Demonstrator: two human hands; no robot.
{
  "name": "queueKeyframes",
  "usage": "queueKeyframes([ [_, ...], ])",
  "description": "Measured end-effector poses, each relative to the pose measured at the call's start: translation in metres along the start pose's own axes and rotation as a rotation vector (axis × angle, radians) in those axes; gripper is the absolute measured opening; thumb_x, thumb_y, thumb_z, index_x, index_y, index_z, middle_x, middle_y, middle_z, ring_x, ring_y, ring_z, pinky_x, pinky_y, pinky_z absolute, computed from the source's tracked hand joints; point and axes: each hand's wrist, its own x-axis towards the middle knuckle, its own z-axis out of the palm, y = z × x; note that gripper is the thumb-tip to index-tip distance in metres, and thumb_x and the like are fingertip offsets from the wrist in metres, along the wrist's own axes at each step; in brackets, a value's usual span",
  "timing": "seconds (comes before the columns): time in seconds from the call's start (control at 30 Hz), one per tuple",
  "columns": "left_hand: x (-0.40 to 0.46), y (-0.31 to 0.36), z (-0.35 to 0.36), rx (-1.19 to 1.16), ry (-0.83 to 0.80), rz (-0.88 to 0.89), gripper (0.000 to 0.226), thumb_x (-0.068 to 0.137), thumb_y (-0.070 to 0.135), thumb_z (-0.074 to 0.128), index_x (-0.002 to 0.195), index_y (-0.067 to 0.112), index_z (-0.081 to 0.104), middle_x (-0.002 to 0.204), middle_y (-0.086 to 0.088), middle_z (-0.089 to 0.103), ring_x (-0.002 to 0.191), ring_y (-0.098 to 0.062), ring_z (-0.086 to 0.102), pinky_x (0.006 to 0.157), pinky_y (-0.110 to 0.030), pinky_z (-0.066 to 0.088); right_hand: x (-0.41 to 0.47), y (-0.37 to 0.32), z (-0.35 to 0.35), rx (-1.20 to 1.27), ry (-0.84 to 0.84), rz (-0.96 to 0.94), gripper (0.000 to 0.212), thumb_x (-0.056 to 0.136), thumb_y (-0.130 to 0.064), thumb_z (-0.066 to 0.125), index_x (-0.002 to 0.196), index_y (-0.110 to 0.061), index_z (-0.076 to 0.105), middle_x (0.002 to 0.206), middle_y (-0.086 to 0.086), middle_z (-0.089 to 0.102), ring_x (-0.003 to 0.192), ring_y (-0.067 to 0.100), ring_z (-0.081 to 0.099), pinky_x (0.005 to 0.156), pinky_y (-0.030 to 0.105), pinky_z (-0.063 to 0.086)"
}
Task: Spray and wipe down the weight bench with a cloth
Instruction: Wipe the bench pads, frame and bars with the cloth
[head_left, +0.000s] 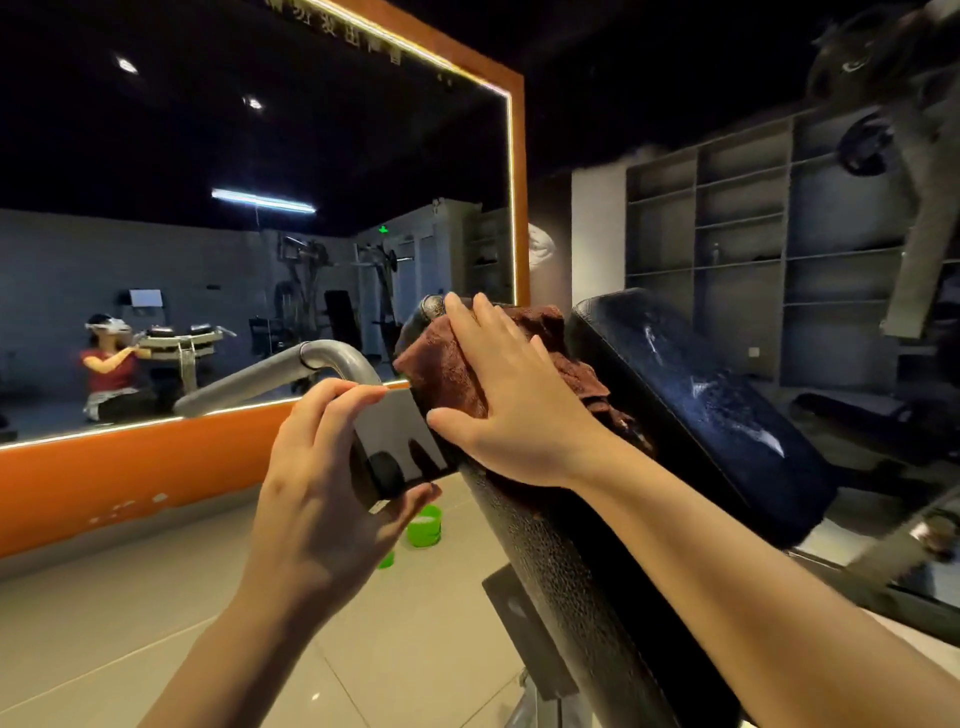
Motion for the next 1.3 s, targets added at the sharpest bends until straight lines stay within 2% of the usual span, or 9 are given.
queueKeyframes([
  [0.13,-0.005,-0.003,-0.005,-0.027,-0.012,0.026,0.080,0.061,0.040,0.077,0.126,0.011,0.042,0.127,-0.025,0.051,0.115,-0.043,0.051,0.092,-0.050,0.045,-0.051,0.002,0.004,0.002,-0.018,-0.039,0.076,0.099,-0.034,0.048,0.153,-0.036,-0.006,0.162,-0.007,-0.013,0.147,0.004,-0.015,0.121,0.036,-0.009],
  [0.33,-0.008,-0.003,-0.008,-0.037,-0.008,0.028,0.086,0.053,0.024,0.092,0.123,0.012,0.042,0.125,-0.027,0.051,0.112,-0.044,0.051,0.089,-0.050,0.045,-0.133,0.009,0.009,0.025,-0.029,-0.031,0.064,0.090,-0.072,0.017,0.144,-0.057,-0.014,0.156,-0.028,-0.021,0.142,-0.006,-0.021,0.116,0.020,-0.017],
  [0.43,-0.004,0.000,-0.008,-0.036,-0.008,0.030,0.085,0.053,0.025,0.092,0.121,0.008,0.044,0.123,-0.027,0.052,0.111,-0.044,0.051,0.089,-0.047,0.044,-0.146,0.011,0.013,0.027,0.097,0.259,0.077,0.075,-0.087,0.012,0.139,-0.061,-0.022,0.157,-0.023,-0.024,0.142,-0.002,-0.025,0.115,0.025,-0.019],
  [0.5,-0.001,0.003,-0.007,-0.042,-0.012,0.027,0.084,0.054,0.025,0.092,0.121,0.009,0.044,0.123,-0.026,0.053,0.111,-0.043,0.051,0.090,-0.043,0.041,-0.143,0.009,0.013,-0.013,0.022,0.485,0.093,0.062,-0.095,0.008,0.140,-0.056,-0.025,0.159,-0.014,-0.022,0.144,0.005,-0.025,0.114,0.031,-0.017],
  [0.57,0.003,0.005,-0.005,-0.046,-0.007,0.021,0.084,0.055,0.026,0.092,0.121,0.012,0.043,0.123,-0.024,0.053,0.112,-0.041,0.052,0.091,-0.042,0.040,-0.135,0.011,0.006,-0.016,-0.066,0.525,0.095,0.066,-0.092,0.007,0.145,-0.049,-0.021,0.161,-0.009,-0.017,0.146,0.012,-0.020,0.116,0.037,-0.012],
  [0.83,0.011,0.006,-0.002,-0.073,0.033,0.051,0.073,0.060,0.040,0.079,0.119,0.011,0.047,0.121,-0.020,0.056,0.109,-0.037,0.054,0.088,-0.039,0.042,-0.024,0.031,-0.012,0.164,-0.031,0.343,0.091,0.080,-0.083,0.016,0.154,-0.033,0.000,0.164,0.001,0.000,0.149,0.013,-0.006,0.120,0.046,-0.010],
  [1.0,0.012,-0.003,0.002,-0.083,0.022,0.031,0.077,0.057,0.032,0.089,0.118,0.013,0.047,0.121,-0.017,0.056,0.110,-0.034,0.054,0.090,-0.037,0.043,0.049,0.032,-0.015,0.205,-0.053,0.113,0.088,0.080,-0.071,0.033,0.154,-0.026,0.020,0.157,-0.001,0.027,0.142,0.017,0.026,0.118,0.050,0.019],
  [1.17,0.010,-0.002,0.002,-0.133,0.064,0.039,0.074,0.064,0.053,0.066,0.121,0.012,0.042,0.121,-0.020,0.055,0.108,-0.034,0.056,0.090,-0.042,0.050,0.047,0.021,-0.016,0.291,-0.089,-0.051,0.071,0.079,-0.047,0.058,0.144,-0.035,0.033,0.146,-0.009,0.038,0.132,0.010,0.039,0.114,0.046,0.032],
  [1.3,0.011,-0.003,0.002,-0.185,0.076,0.038,0.081,0.062,0.049,0.069,0.127,0.014,0.037,0.120,-0.018,0.055,0.103,-0.029,0.057,0.080,-0.040,0.056,0.037,0.009,-0.011,0.074,-0.097,-0.148,0.066,0.076,-0.040,0.057,0.140,-0.036,0.041,0.156,-0.018,0.015,0.144,0.010,0.014,0.119,0.047,0.021],
])
